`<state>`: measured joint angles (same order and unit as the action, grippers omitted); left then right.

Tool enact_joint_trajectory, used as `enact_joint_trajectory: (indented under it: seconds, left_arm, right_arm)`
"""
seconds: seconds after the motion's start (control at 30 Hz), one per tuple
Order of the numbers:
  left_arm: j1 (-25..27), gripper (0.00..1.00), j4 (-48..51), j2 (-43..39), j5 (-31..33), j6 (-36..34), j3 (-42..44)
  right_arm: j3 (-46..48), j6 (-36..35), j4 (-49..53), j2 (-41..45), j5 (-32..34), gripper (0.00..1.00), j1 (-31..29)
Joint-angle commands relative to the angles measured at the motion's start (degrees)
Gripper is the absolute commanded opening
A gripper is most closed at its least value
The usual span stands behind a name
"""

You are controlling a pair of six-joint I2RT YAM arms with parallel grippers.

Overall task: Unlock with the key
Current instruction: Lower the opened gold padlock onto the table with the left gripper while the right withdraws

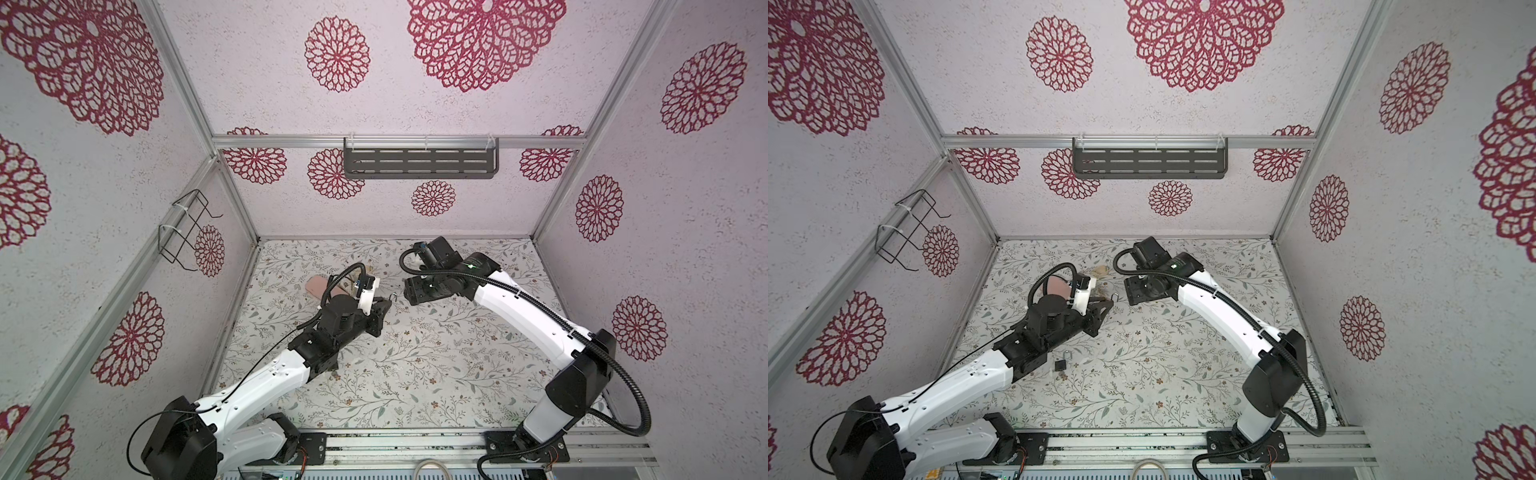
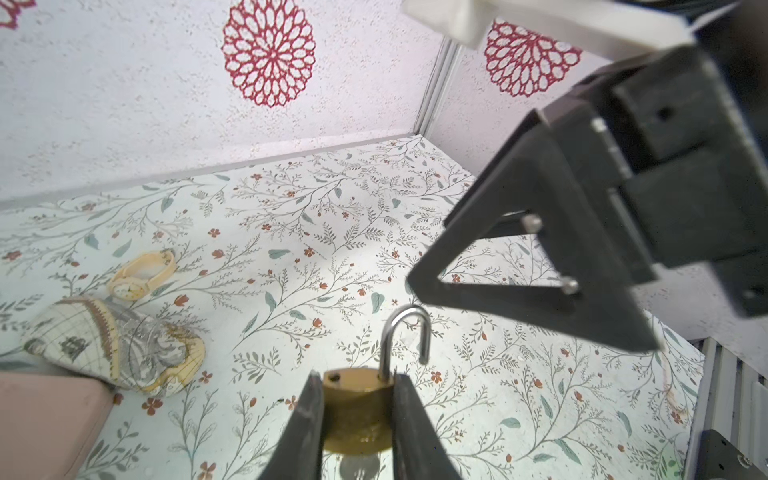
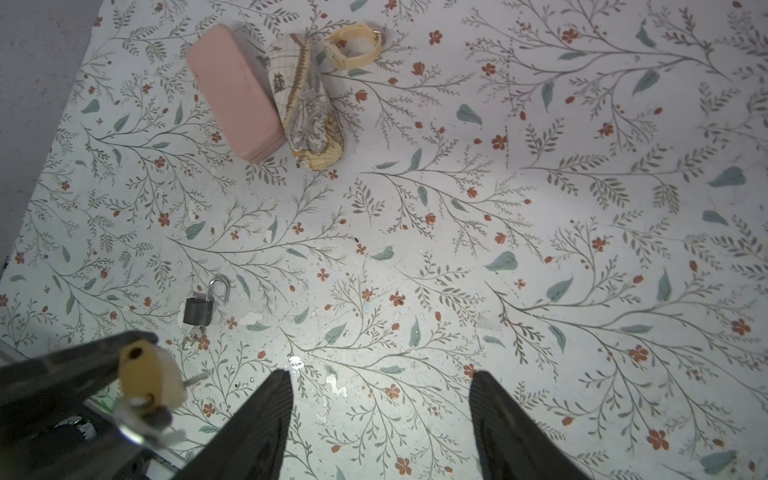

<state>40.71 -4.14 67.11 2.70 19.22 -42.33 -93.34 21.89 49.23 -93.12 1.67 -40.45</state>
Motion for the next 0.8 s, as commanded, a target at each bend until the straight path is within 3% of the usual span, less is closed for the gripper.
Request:
enact_joint_trajectory:
  seconds: [0.0, 0.2, 0.4, 0.77]
  left_arm:
    - [1.9, 0.00, 9.3, 3.3, 5.4, 7.2, -4.6]
    - [7.4, 0.00, 26.5, 14.7, 7.2, 18.5, -13.2]
    - [10.0, 0.00, 31.4, 25.5, 5.2, 26.4, -18.2]
    - [11.4, 0.00, 37.2, 40.9, 6.9, 28.5, -28.2]
  right_arm:
    - [7.1, 2.2, -5.8, 6.6, 1.0, 0.73, 2.6]
    - [24.7, 6.5, -16.6, 15.8, 3.7, 0.77, 8.1]
    - [38.4, 10.4, -25.8, 23.4, 2.1, 0.78, 14.0]
    - [45.1, 10.3, -29.1, 27.4, 2.3, 0.78, 18.0]
